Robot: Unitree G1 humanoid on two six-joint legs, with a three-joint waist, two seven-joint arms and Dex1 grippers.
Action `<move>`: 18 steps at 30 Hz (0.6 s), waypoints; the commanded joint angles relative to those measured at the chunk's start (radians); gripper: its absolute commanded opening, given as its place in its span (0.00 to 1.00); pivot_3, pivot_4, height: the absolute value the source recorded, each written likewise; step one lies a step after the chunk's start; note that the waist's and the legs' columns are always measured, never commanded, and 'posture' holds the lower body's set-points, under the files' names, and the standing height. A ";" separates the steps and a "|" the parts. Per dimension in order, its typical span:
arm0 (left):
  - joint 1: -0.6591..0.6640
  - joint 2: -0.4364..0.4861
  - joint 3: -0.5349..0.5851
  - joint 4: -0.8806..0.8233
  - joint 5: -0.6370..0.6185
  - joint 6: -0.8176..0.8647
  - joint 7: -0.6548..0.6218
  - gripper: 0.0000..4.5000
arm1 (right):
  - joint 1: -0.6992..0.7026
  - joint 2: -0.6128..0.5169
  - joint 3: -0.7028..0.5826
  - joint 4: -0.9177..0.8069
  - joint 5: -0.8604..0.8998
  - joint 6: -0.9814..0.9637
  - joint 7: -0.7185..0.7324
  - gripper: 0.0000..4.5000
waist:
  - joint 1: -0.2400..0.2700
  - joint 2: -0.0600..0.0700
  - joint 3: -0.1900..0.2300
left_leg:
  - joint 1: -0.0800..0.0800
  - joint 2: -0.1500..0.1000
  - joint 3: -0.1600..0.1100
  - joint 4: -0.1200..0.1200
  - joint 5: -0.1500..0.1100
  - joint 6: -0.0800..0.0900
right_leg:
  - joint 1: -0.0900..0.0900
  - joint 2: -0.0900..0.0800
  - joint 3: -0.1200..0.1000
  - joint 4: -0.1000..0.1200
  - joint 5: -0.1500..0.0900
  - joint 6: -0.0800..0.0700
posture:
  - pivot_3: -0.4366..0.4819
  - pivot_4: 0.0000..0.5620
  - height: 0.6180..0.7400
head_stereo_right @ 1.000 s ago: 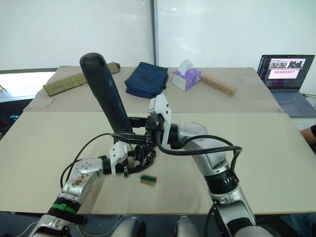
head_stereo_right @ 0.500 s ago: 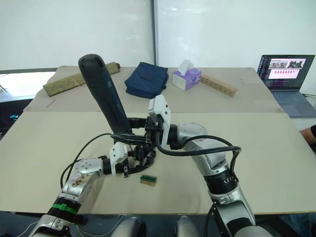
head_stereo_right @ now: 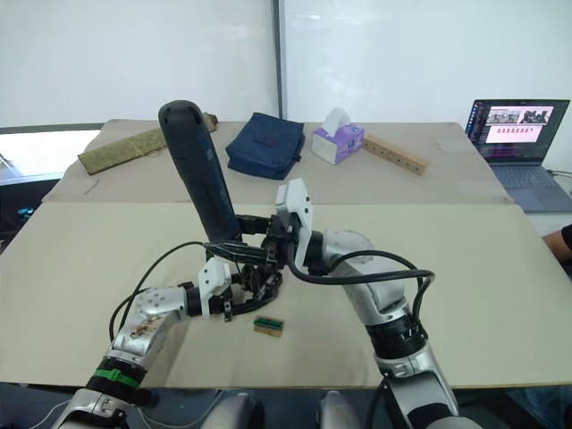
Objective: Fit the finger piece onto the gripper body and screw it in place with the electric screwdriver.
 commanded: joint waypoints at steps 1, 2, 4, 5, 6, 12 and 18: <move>0.036 0.006 -0.055 0.042 0.028 0.043 -0.025 0.50 | 0.010 0.005 0.014 0.003 -0.014 -0.012 0.001 0.42 | 0.000 0.000 0.000 | 0.000 0.000 0.000 0.000 0.000 0.000 | 0.000 0.000 0.000 0.000 0.000 0.000 | 0.48 0.27 1.00; 0.036 0.006 -0.054 0.041 0.027 0.044 -0.026 0.50 | 0.014 0.008 0.016 0.008 -0.016 -0.016 0.000 0.42 | 0.000 0.000 0.000 | 0.000 0.000 0.000 0.000 0.000 0.000 | 0.000 0.000 0.000 0.000 0.000 0.000 | 0.48 0.27 1.00; 0.036 0.007 -0.055 0.040 0.027 0.045 -0.027 0.50 | 0.020 0.012 0.020 0.020 -0.024 -0.025 -0.001 0.42 | 0.000 0.000 0.000 | 0.001 0.000 0.000 0.000 0.000 0.000 | 0.000 0.000 0.000 0.000 0.000 0.000 | 0.48 0.27 1.00; 0.035 0.007 -0.055 0.040 0.027 0.045 -0.027 0.50 | 0.023 0.014 0.022 0.026 -0.028 -0.031 0.000 0.42 | 0.000 0.000 0.000 | 0.001 0.000 0.000 0.000 0.000 0.000 | 0.001 0.000 0.000 0.000 0.000 0.000 | 0.48 0.27 1.00; 0.035 0.008 -0.055 0.040 0.026 0.045 -0.028 0.50 | 0.026 0.015 0.025 0.032 -0.033 -0.037 0.000 0.42 | 0.000 0.000 0.000 | 0.001 0.000 0.000 0.000 0.000 0.000 | 0.001 0.000 0.000 0.000 0.000 0.000 | 0.48 0.27 1.00; 0.035 0.011 -0.050 0.035 0.023 0.048 -0.026 0.50 | 0.036 0.009 0.044 0.060 -0.062 -0.065 0.002 0.42 | -0.001 0.000 0.000 | 0.002 0.000 0.000 -0.001 0.000 0.000 | 0.001 0.000 0.000 0.000 0.000 0.000 | 0.48 0.27 1.00; 0.039 0.008 -0.049 0.031 0.020 0.052 -0.021 0.50 | 0.037 0.006 0.059 0.094 -0.095 -0.103 0.006 0.42 | -0.002 0.000 -0.002 | 0.004 0.000 0.001 -0.002 0.000 0.000 | 0.002 0.000 0.001 0.000 0.000 -0.001 | 0.48 0.27 1.00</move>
